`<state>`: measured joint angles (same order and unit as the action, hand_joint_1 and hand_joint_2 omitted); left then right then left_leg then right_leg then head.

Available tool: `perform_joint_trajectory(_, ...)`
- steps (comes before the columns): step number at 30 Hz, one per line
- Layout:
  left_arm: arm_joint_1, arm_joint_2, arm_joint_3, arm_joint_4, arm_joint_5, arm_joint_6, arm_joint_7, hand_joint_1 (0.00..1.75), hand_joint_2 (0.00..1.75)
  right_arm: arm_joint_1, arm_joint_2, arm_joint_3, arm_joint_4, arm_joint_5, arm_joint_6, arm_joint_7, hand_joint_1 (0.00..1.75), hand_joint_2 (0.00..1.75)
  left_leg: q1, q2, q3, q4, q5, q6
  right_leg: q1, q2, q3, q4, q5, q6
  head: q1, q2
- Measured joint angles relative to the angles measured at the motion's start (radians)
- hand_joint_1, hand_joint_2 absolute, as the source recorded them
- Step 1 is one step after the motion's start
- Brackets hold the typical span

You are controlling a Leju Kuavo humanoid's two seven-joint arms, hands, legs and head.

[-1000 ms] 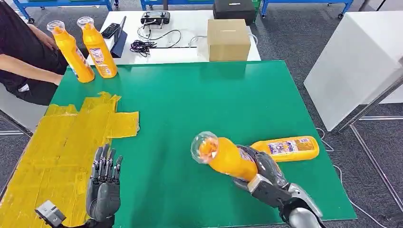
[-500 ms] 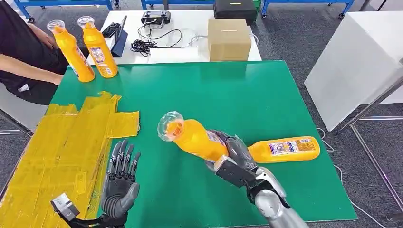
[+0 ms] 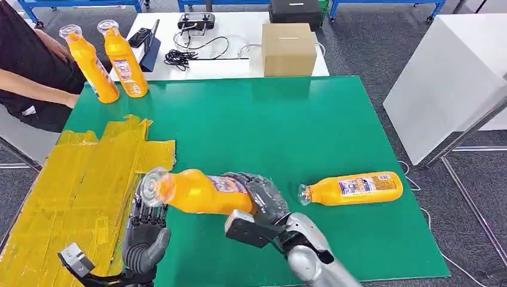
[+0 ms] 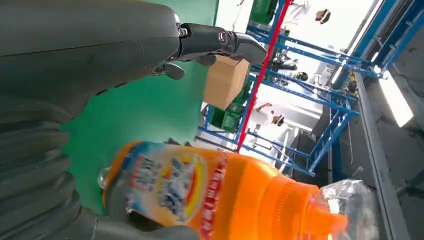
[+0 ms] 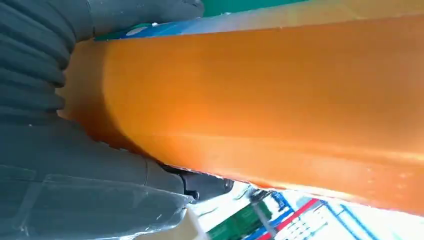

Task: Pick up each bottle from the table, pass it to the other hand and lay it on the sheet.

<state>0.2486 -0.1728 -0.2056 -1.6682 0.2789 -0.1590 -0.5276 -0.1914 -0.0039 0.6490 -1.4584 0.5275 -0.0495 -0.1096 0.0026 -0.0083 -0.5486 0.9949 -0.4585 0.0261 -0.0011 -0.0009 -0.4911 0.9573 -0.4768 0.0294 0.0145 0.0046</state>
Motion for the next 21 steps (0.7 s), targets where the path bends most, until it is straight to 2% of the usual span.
perform_joint_trajectory(7, -0.006, -0.003, 0.004, -0.031, 0.001, 0.002, 0.0, 0.0, 1.75, -0.027, 0.047, 0.073, 0.027, 0.066, -0.06, 0.046, 1.75, 1.75, 0.0, 0.0, 0.0, 0.0, 0.0, 0.0, 0.0, 0.0, 0.0, 0.0, 0.0, 0.0, 0.0, 0.0)
perform_joint_trajectory(21, -0.006, -0.004, 0.005, -0.05, 0.001, 0.002, 0.0, 0.0, 1.75, -0.038, 0.076, 0.098, 0.055, 0.072, -0.065, 0.053, 1.75, 1.75, 0.0, 0.0, 0.0, 0.0, 0.0, 0.0, 0.0, 0.0, 0.0, 0.0, 0.0, 0.0, 0.0, 0.0)
